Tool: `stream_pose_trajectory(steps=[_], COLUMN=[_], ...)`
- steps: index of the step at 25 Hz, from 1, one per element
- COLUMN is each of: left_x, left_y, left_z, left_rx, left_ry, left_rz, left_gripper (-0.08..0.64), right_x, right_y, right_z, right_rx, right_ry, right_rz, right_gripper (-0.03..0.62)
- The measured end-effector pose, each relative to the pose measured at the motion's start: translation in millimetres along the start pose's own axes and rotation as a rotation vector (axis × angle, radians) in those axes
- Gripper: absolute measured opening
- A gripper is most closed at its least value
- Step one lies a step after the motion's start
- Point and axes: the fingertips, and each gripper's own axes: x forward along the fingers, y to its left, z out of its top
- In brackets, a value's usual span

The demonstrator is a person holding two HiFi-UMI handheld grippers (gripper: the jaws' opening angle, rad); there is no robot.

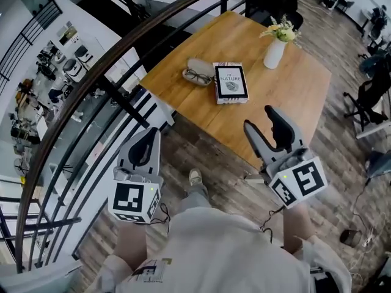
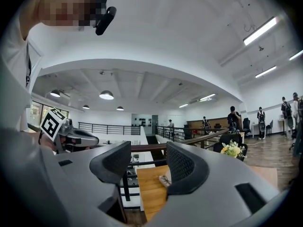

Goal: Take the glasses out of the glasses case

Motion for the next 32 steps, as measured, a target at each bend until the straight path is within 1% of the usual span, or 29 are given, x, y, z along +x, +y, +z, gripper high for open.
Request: stream_pose_trajectory(steps=[5,9,14,19,22,27,32], left_x=[49,79,110,128,139,163,180], left_y=[60,85,94,96,95,96,104], left_z=[8,-1,-23,-29,-30,-23,-16], left_rx=[0.004,0.001,0.008,-0.008,-0.007,-0.008,-0.039], left_ry=[-0.004,0.017,0.064,0.082,0.097,0.105,0.066], left_rz=[-0.030,-0.052,-0.075,-0.080,-0.078,-0.041,0.004], left_gripper=[0.017,0.017,0.017,0.017,0.017,0.017,0.017], right_x=[80,121,152,163,166,185,213], right_y=[-12,-20,-28,-37,-48,-75,-94], right_z=[3,-4,-18,-29,-33,-40,-59], right_rx=[0.011,0.023,0.055,0.048,0.060,0.081,0.090], right_ry=[0.048,0.071,0.084,0.125,0.133,0.139,0.195], right_rz=[-0.006,-0.006,-0.002,0.022,0.029,0.069,0.133], right_gripper=[0.256,0.256,0.256,0.256,0.256,0.256,0.256])
